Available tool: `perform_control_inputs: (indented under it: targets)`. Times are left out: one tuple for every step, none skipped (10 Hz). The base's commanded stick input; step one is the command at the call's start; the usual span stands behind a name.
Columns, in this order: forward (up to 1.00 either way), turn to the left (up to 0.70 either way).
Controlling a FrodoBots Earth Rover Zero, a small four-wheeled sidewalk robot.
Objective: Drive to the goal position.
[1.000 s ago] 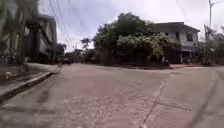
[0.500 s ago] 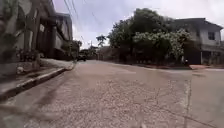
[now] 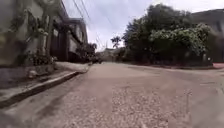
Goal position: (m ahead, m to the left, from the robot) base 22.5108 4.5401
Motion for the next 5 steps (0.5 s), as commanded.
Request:
perform_control_inputs:
  targets:
    - [1.0, 0.03]
    - [1.0, 0.02]
    - [1.0, 0.02]
    - [1.0, 0.02]
    - [1.0, 0.0]
